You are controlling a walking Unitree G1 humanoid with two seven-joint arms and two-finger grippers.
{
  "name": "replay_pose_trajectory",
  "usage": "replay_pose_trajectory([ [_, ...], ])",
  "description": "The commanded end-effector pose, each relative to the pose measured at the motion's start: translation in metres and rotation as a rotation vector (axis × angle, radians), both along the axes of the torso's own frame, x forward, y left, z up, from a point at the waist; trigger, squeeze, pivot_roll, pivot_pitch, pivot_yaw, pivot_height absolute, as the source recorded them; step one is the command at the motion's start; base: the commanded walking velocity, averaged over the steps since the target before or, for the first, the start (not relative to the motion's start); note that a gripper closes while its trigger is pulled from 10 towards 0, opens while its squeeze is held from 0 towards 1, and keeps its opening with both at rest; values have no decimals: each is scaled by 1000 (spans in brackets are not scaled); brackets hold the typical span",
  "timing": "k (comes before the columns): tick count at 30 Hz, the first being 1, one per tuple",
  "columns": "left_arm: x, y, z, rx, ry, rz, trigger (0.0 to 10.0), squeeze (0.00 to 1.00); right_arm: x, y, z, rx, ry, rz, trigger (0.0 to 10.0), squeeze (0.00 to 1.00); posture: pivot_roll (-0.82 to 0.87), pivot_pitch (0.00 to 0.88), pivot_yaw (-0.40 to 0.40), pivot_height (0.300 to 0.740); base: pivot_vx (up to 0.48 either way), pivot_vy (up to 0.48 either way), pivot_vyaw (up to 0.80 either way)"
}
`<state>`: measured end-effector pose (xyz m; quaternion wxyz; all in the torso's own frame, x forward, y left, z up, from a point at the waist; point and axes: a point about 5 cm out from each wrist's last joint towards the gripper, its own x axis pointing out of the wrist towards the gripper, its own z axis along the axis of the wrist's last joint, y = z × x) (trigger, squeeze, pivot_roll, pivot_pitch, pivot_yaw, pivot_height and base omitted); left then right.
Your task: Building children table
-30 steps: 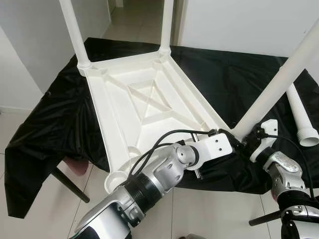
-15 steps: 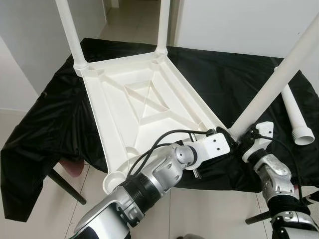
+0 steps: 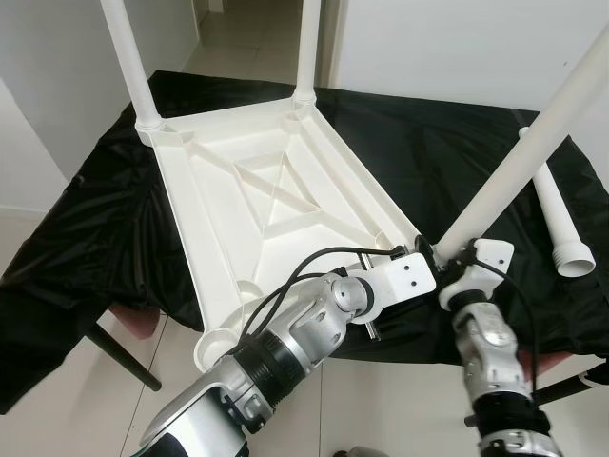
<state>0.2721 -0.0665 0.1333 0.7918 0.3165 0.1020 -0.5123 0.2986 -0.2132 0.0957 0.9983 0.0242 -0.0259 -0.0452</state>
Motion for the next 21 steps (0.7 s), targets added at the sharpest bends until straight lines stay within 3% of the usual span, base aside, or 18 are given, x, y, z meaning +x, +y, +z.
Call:
replay_pose_trajectory([
  [1,-9,-8,1,7,9,-76,10000,0,-9,-2,-30,39,164,-64,0,0,-7,28,3,740,0,0,0],
  [2,-9,-8,0,7,9,-74,10000,0,-10,1,-33,45,189,-137,0,0,2,20,-3,740,0,0,0],
  [6,-9,-7,0,7,10,-72,10000,0,-11,5,-34,48,210,-177,0,0,1,17,-2,740,0,0,0],
  [20,-11,-7,-2,13,8,-80,10000,0,-9,22,-32,68,226,-204,0,0,-4,0,-9,740,0,0,0],
  [21,-11,-7,-3,14,7,-82,10000,0,-7,26,-30,50,222,-158,8392,0,-4,0,-7,740,0,0,0],
])
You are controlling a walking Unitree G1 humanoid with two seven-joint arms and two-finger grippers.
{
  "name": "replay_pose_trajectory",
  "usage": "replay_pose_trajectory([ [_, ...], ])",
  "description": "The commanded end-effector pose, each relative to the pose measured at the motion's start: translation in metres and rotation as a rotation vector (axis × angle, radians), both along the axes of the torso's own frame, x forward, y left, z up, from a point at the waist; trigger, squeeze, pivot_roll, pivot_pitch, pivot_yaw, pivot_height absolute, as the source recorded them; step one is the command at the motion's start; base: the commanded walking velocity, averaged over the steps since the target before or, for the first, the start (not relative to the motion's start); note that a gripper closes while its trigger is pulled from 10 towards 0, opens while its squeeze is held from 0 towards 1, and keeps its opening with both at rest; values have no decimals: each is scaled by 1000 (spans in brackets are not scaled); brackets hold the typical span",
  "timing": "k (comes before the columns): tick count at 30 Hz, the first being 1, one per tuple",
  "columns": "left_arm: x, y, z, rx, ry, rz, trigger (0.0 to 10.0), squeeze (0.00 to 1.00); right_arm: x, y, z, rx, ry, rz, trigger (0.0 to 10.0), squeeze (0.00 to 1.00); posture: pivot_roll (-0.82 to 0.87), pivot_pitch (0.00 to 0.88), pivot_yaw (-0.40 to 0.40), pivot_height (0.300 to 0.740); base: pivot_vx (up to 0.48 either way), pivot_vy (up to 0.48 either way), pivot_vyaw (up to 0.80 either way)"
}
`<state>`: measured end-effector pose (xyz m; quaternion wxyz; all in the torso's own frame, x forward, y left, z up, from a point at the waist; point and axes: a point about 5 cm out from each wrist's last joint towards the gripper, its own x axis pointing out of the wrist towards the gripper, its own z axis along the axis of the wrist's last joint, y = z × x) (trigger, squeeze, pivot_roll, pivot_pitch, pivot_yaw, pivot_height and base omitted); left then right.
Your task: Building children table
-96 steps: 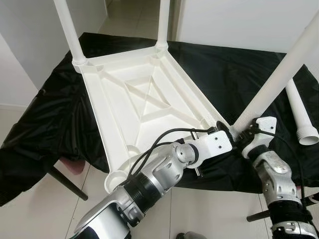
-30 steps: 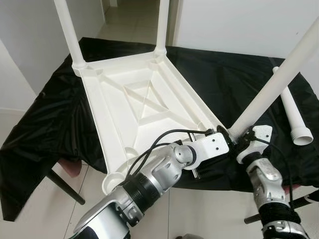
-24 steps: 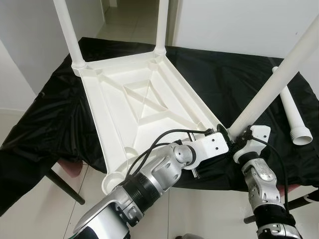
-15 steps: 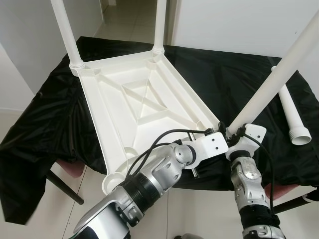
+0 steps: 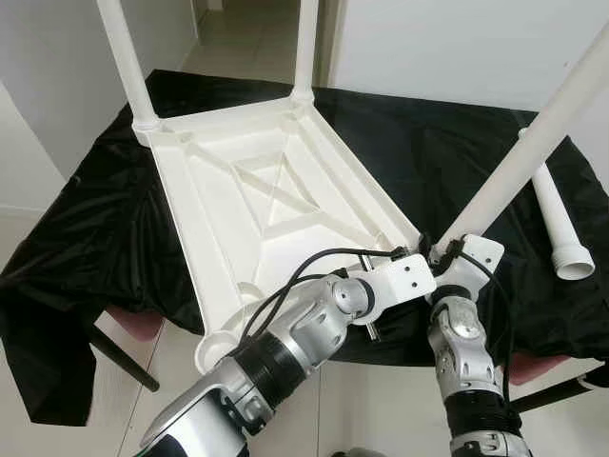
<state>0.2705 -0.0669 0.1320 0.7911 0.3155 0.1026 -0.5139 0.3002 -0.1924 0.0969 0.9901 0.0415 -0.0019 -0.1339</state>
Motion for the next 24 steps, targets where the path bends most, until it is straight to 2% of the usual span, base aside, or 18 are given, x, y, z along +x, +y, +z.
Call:
replay_pose_trajectory([
  [1,-10,-7,-1,15,4,-80,10000,0,-8,5,-31,24,170,21,8392,0,-4,0,-7,740,0,0,0],
  [2,-10,-7,-2,16,4,-81,10000,0,-7,8,-30,10,169,53,8392,0,-2,0,-9,740,0,0,0],
  [3,-10,-6,-3,19,4,-84,10000,0,-6,8,-29,8,165,83,10000,0,-1,0,-11,740,0,0,0],
  [9,-12,-7,-3,23,3,-87,10000,0,-4,1,-26,-42,147,106,10000,0,3,0,-15,740,0,0,0],
  [10,-11,-6,-3,23,3,-86,10000,0,-4,0,-26,-24,145,112,10000,1000,3,0,-15,740,0,0,0],
  [19,-10,-5,-3,22,-1,-78,10000,0,-3,1,-21,-29,118,150,10000,1000,7,0,-17,740,0,0,0],
  [23,-10,-5,-2,22,-3,-79,10000,0,-2,-1,-16,-42,82,210,10000,1000,8,0,-14,740,0,0,0],
  [24,-10,-5,-2,22,-4,-79,10000,0,-1,-2,-13,-34,61,262,10000,110,6,0,-11,740,0,0,0],
])
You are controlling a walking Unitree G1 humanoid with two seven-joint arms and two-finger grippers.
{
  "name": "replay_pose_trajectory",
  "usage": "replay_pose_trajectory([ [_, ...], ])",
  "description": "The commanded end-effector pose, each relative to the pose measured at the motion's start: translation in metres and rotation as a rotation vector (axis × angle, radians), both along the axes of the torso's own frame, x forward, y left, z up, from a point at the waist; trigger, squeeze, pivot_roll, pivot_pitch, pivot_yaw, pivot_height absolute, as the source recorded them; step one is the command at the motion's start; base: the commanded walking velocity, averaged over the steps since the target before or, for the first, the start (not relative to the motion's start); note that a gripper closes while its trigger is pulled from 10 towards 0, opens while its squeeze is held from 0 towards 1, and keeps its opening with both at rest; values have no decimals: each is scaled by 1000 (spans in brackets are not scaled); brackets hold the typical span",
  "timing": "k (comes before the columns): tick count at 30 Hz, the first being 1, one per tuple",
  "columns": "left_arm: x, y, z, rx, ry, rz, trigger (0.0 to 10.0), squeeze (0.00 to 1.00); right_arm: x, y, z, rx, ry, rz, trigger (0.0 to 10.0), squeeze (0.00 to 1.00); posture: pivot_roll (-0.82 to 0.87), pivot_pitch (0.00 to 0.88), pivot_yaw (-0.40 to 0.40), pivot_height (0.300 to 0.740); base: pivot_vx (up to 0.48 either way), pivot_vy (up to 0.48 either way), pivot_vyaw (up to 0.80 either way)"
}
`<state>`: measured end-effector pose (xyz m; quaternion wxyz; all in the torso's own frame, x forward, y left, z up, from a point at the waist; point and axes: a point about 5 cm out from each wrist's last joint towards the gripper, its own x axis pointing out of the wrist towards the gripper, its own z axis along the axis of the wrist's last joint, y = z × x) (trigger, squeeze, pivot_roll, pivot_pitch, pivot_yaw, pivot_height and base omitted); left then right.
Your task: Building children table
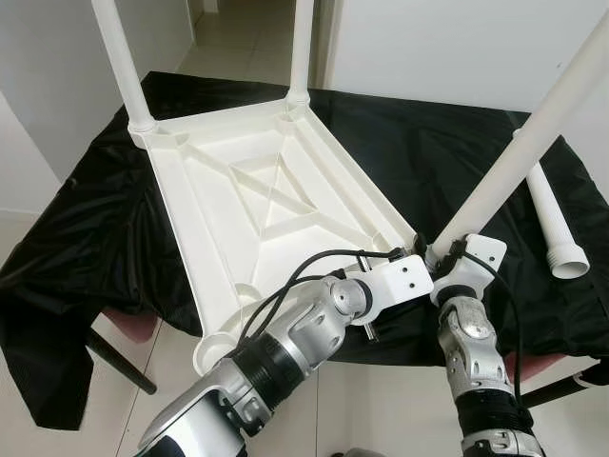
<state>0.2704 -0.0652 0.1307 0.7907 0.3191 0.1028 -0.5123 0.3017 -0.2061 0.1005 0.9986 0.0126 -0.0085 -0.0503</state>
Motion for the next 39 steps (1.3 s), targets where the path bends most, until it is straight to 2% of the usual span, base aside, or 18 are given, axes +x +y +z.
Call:
replay_pose_trajectory([
  [1,-9,-7,0,16,0,-80,10000,0,-2,11,-14,26,66,128,10000,0,6,0,-11,740,0,0,0],
  [3,-9,-7,0,15,0,-80,10000,0,-1,9,-11,31,51,169,10000,0,4,0,-8,740,0,0,0],
  [7,-9,-7,1,16,-1,-82,10000,0,2,0,4,-26,1,396,10000,0,1,2,-4,740,0,0,0],
  [11,-8,-7,2,15,-4,-79,10000,0,4,-6,9,-70,5,476,10000,0,5,5,-5,740,0,0,0],
  [23,-5,-6,3,12,-6,-68,10000,0,7,-19,15,-115,5,565,10000,0,7,16,0,740,0,0,0],
  [25,-4,-5,5,10,-6,-65,10000,0,8,-26,18,-133,5,617,10000,0,5,22,4,740,0,0,0],
  [34,-3,-5,7,10,-8,-65,10000,0,5,-36,10,-218,85,749,10000,0,9,32,16,740,0,0,0],
  [39,-2,-5,7,11,-8,-65,10000,0,3,-38,6,-239,113,774,10000,0,11,33,19,740,0,0,0],
])
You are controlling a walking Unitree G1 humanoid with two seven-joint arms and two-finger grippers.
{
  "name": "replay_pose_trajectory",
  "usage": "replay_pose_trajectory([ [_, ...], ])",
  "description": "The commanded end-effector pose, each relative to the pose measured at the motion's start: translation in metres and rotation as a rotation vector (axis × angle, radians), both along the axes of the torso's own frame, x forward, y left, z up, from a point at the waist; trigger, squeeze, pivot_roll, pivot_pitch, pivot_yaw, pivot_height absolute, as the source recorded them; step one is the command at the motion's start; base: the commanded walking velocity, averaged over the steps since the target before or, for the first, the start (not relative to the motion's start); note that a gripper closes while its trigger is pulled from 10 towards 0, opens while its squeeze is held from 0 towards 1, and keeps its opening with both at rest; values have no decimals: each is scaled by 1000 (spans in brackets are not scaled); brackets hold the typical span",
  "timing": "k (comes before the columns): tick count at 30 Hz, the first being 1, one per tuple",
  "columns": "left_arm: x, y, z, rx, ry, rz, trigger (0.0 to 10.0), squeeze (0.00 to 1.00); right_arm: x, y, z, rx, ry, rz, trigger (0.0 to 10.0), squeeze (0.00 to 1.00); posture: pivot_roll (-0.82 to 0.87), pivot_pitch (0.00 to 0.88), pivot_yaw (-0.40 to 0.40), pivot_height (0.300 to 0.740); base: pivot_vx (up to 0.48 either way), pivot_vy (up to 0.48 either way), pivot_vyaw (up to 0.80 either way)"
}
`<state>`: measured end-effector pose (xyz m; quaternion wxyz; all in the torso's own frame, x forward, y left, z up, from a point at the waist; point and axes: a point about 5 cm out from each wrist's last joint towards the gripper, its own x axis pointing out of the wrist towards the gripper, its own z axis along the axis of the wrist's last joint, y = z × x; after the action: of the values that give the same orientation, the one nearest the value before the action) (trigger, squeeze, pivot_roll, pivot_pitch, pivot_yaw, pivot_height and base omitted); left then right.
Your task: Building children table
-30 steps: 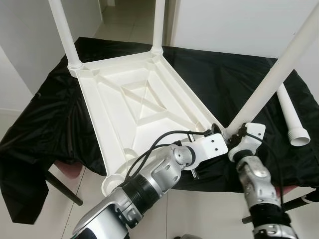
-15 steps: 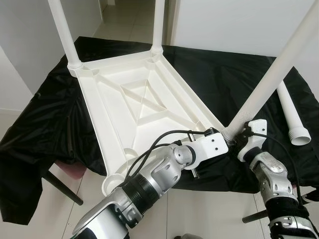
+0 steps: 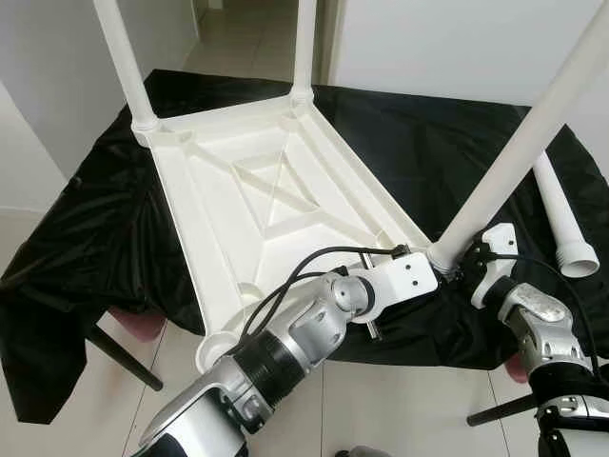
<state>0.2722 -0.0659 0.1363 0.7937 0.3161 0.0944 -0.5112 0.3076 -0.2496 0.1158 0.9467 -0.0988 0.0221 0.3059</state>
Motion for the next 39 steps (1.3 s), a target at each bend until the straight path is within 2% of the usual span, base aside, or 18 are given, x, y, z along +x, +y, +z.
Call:
replay_pose_trajectory([
  [1,-4,-4,1,27,3,-65,10000,0,-3,5,-12,-43,61,65,10000,0,11,35,21,740,0,0,0],
  [9,-4,-3,2,27,4,-65,10000,0,-3,1,-19,-79,100,82,10000,0,14,36,21,740,0,0,0],
  [10,-4,-3,2,27,4,-63,10000,0,-3,0,-22,-74,125,72,9216,0,15,36,20,740,0,0,0],
  [11,-4,-3,2,26,3,-62,10000,0,-5,0,-26,-67,157,66,2078,0,17,37,20,740,0,0,0],
  [12,-4,-3,2,26,3,-62,10000,0,-5,0,-26,-67,157,66,2078,0,17,37,20,740,0,0,0],
  [13,-4,-3,2,26,3,-61,10000,0,-6,-1,-29,-61,180,63,1451,0,17,36,20,740,0,0,0],
  [14,-4,-3,2,26,3,-61,10000,0,-6,-1,-29,-61,180,63,1451,0,17,36,20,740,0,0,0],
  [15,-3,-3,2,26,3,-61,10000,0,-7,-1,-32,-45,202,58,0,0,16,37,22,740,0,0,0],
  [26,-5,-4,2,27,4,-71,10000,0,-9,-5,-38,-6,248,23,0,0,8,41,30,740,0,0,0],
  [30,-5,-4,2,26,5,-72,10000,0,-5,-7,-38,-8,221,-55,0,0,9,42,28,740,0,0,0],
  [31,-5,-4,2,26,5,-71,10000,0,-2,-9,-38,9,205,-132,0,0,12,43,24,740,0,0,0],
  [32,-5,-4,2,26,5,-71,10000,0,-2,-9,-38,9,205,-132,0,0,12,43,24,740,0,0,0],
  [33,-6,-4,2,24,7,-69,10000,0,1,-9,-41,35,184,-249,0,0,15,44,19,740,0,0,0],
  [36,-6,-4,2,24,8,-68,10000,0,2,-8,-42,47,180,-274,0,0,15,44,19,740,0,0,0],
  [39,-6,-4,2,22,8,-66,10000,0,1,1,-44,84,180,-293,0,0,13,44,13,740,0,0,0],
])
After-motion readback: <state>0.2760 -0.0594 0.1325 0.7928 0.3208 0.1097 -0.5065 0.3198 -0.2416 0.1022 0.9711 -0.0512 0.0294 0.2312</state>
